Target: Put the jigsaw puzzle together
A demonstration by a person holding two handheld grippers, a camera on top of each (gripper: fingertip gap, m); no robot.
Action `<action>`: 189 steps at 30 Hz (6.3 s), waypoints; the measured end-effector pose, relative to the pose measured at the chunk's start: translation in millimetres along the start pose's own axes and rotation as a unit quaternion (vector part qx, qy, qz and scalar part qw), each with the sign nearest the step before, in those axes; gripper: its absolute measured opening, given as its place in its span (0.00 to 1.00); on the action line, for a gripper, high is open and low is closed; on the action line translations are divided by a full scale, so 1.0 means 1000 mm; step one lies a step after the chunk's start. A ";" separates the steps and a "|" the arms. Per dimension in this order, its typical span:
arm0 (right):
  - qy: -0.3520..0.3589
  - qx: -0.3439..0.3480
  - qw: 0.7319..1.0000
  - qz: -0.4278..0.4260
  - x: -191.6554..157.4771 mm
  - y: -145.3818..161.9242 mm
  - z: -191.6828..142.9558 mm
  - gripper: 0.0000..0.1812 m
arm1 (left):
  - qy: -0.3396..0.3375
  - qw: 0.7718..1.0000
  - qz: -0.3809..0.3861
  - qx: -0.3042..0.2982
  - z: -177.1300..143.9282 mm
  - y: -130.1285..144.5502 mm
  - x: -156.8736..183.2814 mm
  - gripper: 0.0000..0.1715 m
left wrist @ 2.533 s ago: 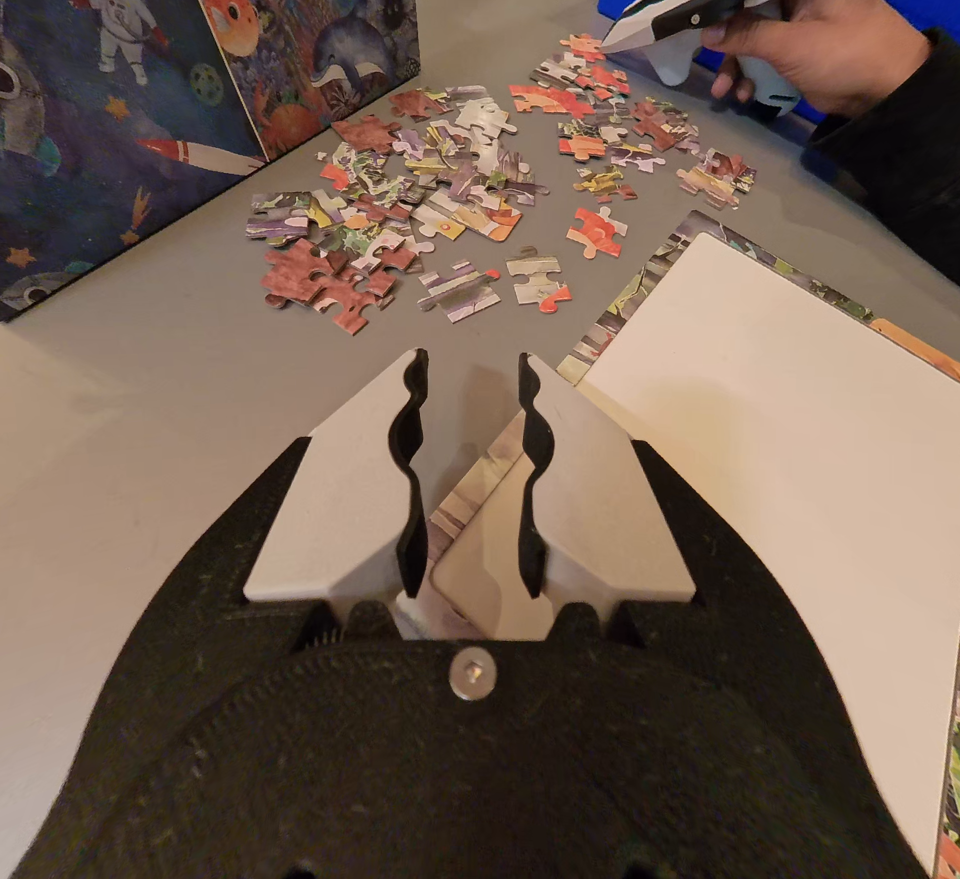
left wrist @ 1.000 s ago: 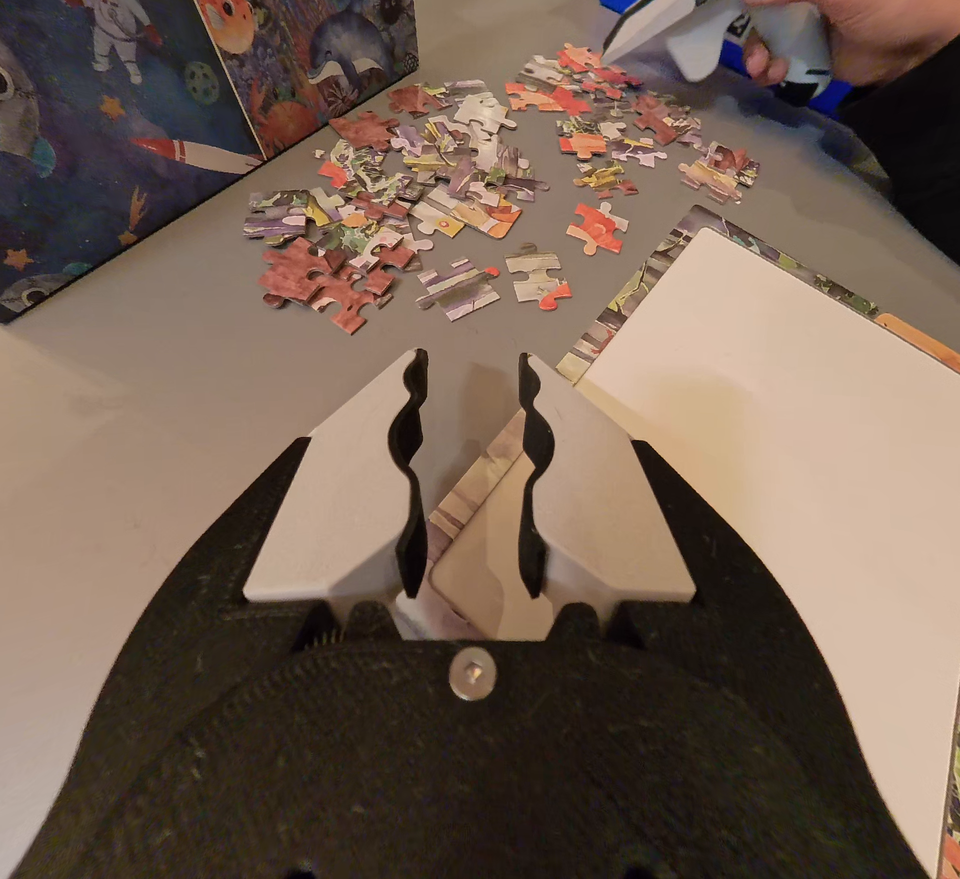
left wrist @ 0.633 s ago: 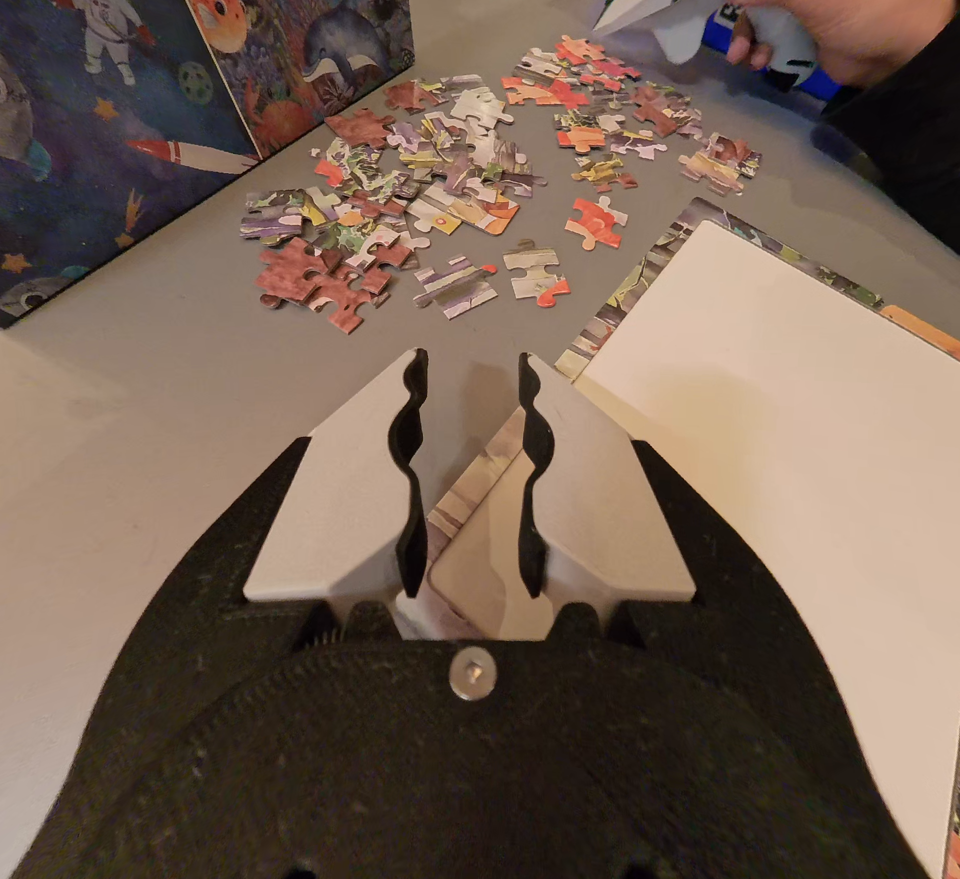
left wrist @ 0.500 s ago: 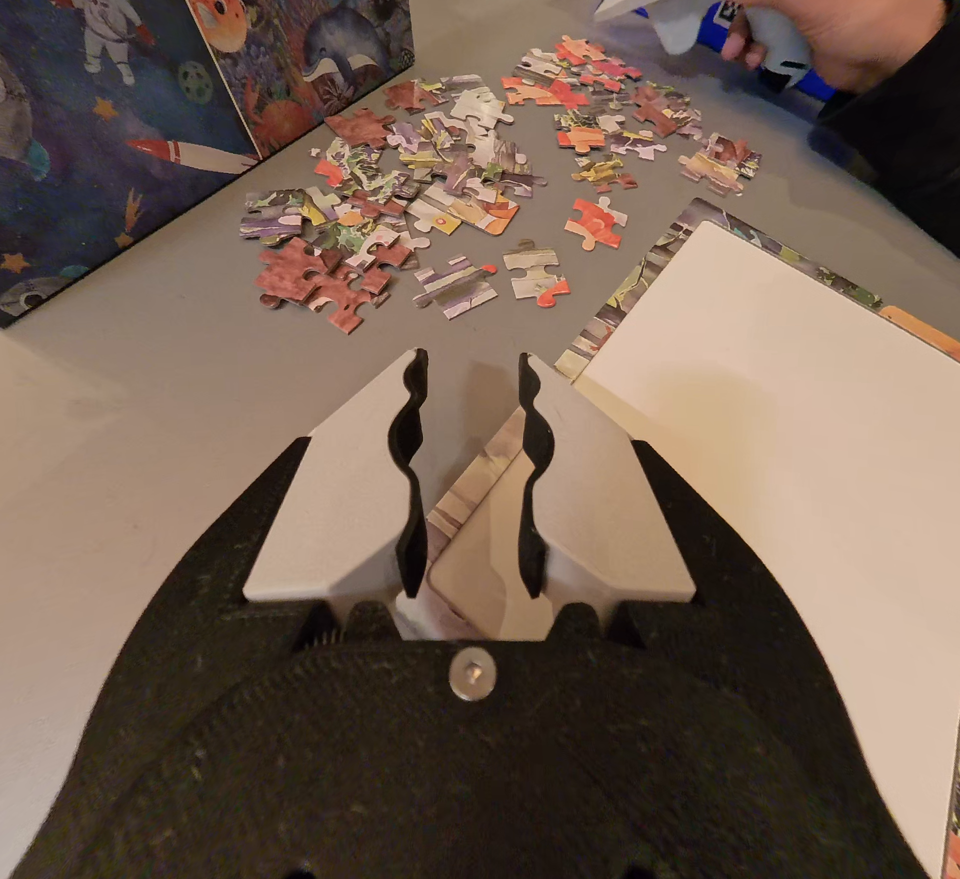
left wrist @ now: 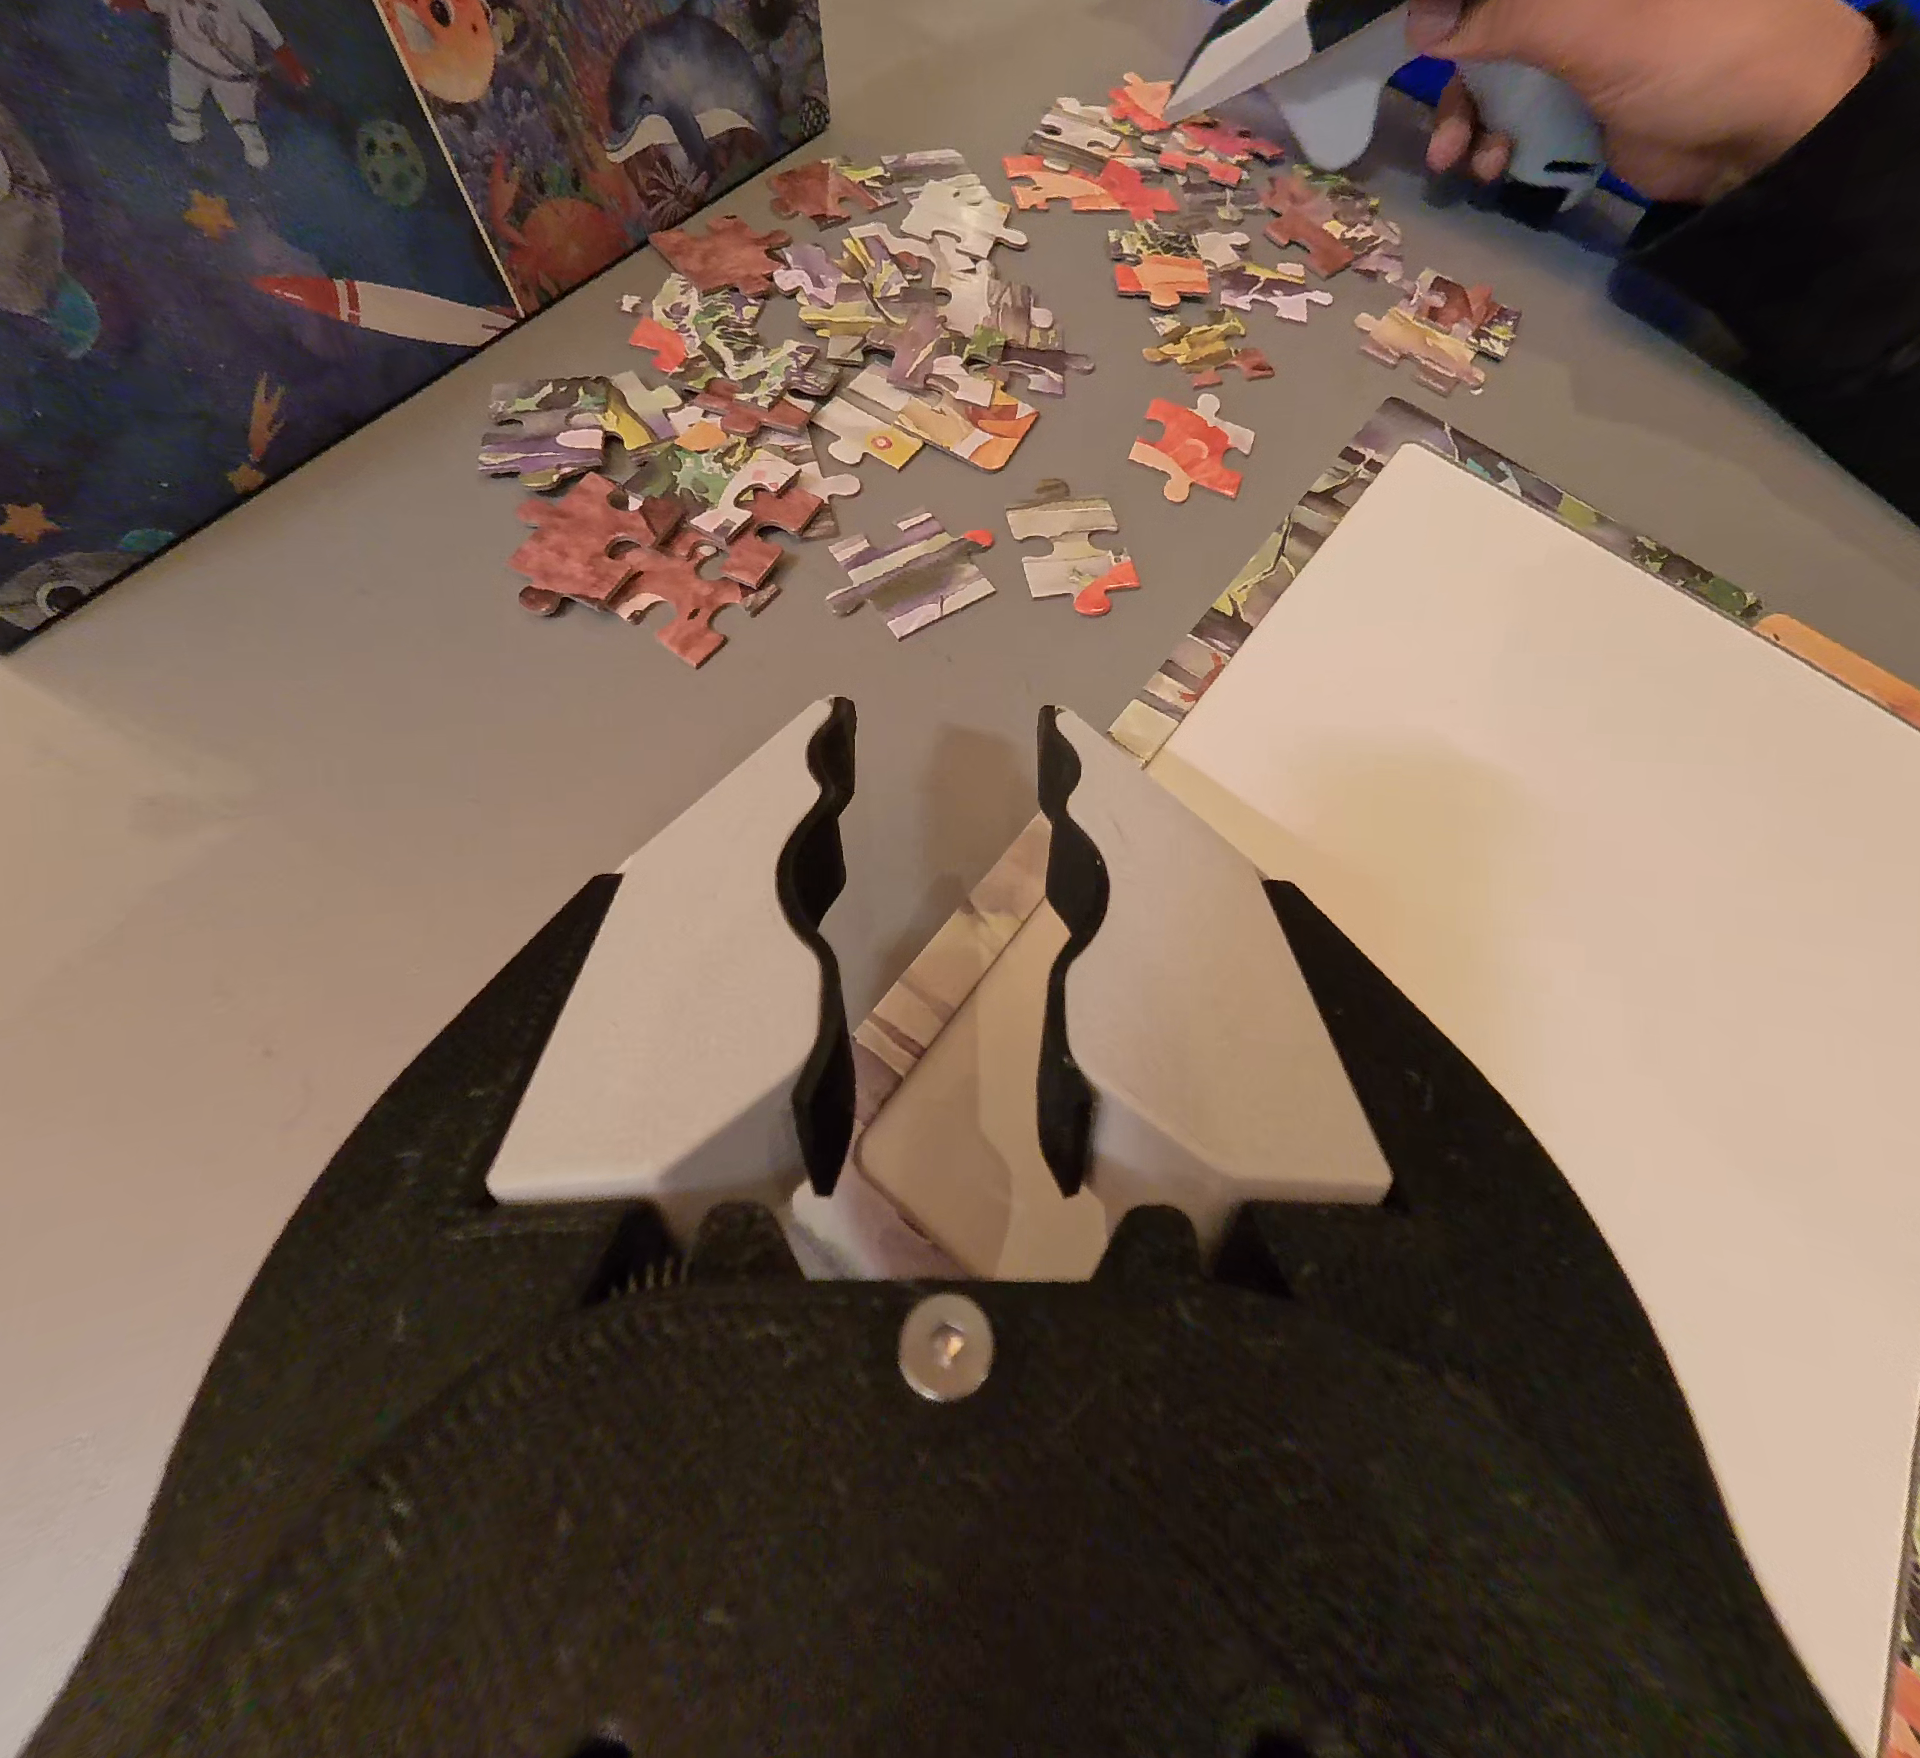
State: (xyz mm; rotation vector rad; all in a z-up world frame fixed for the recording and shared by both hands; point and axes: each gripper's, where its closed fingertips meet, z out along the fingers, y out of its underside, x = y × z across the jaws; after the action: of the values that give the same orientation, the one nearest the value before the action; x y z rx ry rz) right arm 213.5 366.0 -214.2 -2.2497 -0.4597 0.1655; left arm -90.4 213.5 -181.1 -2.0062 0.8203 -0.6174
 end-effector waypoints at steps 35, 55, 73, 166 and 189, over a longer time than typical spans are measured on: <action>0.049 0.041 0.998 -0.001 0.013 -0.013 -0.007 0.20 | -0.001 1.000 0.003 -0.002 0.000 0.000 0.001 0.20; -0.011 0.004 0.999 0.035 0.000 -0.002 -0.001 0.05 | -0.004 1.000 0.006 -0.003 0.001 0.001 0.001 0.20; -0.010 -0.005 1.000 0.010 0.000 0.000 0.001 0.19 | -0.005 1.000 0.008 -0.005 0.001 0.001 0.001 0.20; -0.568 -0.106 0.791 -0.202 -0.417 0.086 -0.140 0.25 | -0.008 0.993 -0.080 0.086 -0.024 -0.021 -0.027 0.18; -0.515 -0.058 0.813 -0.267 -0.412 0.083 -0.128 0.22 | -0.007 0.993 -0.080 0.085 -0.024 -0.021 -0.026 0.18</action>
State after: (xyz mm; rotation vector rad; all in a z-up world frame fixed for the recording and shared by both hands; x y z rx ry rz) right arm -111.3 69.9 -204.8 -1.8598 -1.6744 1.0973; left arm -117.4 229.1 -153.8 -1.9282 0.5815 -0.7380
